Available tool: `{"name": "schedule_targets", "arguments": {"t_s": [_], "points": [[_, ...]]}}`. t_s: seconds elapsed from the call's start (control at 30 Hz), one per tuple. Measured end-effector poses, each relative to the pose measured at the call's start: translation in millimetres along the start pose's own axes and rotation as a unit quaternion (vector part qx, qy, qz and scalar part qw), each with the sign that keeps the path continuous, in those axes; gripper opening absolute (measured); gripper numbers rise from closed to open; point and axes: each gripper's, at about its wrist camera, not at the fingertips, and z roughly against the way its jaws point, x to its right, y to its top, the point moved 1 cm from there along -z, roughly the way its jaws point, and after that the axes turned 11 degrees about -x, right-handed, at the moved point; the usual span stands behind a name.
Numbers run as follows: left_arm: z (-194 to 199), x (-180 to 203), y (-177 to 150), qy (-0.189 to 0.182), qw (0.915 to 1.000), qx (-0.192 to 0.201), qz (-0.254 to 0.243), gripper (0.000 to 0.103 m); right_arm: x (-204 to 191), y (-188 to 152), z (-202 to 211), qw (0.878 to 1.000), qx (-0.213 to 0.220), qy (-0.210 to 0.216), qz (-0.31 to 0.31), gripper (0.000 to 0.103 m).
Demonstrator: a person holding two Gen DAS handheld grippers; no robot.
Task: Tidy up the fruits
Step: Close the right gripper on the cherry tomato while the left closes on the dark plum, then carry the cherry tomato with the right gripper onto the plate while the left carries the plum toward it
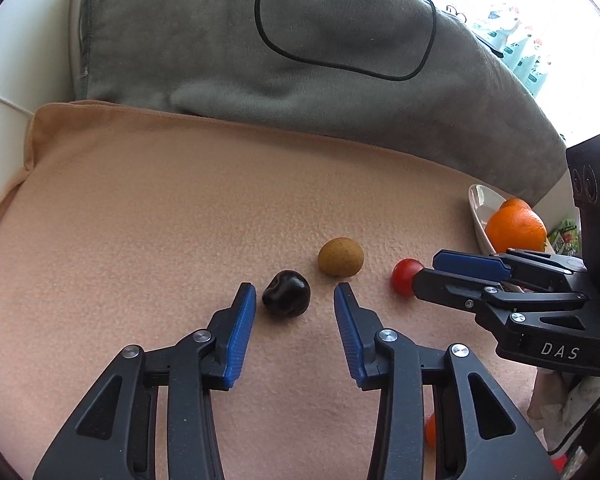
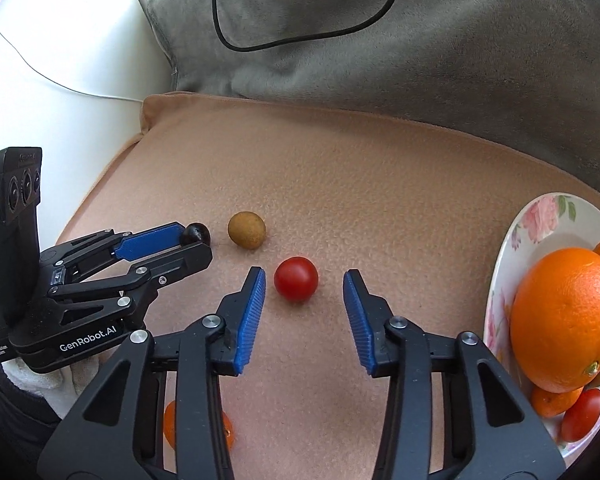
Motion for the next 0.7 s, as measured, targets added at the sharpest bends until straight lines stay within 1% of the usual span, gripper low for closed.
{"name": "schedule_targets", "arguments": {"t_s": [0.07,0.13,0.23,0.3,0.4,0.43,0.47,0.5,0.7], "points": [[-1.7,0.1,0.1,0.002,1.0000,-0.002,0.000,0.036,-1.1,1.6,-3.7,1.000,-0.002,-0.001,0.001,0.041],[-3.5,0.5,0.8,0.002,1.0000,-0.004,0.001,0.036,-2.7,3.3,-7.1,1.000,-0.005,-0.003,0.004,0.040],[-5.1,0.7,1.8,0.002,1.0000,-0.005,0.002,0.031,-5.1,4.9,-12.6,1.000,-0.012,-0.010,0.009,0.036],[-5.7,0.3,1.8,0.001,1.0000,-0.006,0.005,0.030,-5.4,6.1,-15.9,1.000,-0.016,-0.012,0.012,0.035],[-7.5,-0.9,5.9,0.002,1.0000,-0.006,0.005,0.026,-4.2,7.5,-18.7,1.000,-0.017,-0.014,0.011,0.033],[-7.7,-0.7,6.2,0.003,1.0000,-0.005,0.005,0.024,-4.1,8.2,-19.3,1.000,-0.017,-0.013,0.011,0.030],[-7.8,-0.6,6.5,0.003,1.0000,-0.005,0.006,0.024,-3.9,8.0,-19.1,1.000,-0.016,-0.012,0.010,0.027],[-7.8,-0.4,6.9,0.003,1.0000,-0.004,0.006,0.024,-4.0,8.2,-19.1,1.000,-0.016,-0.010,0.010,0.026],[-7.4,0.4,5.0,0.004,1.0000,-0.001,0.004,0.023,-6.5,6.8,-16.8,0.999,-0.011,-0.023,0.020,0.026]]}}
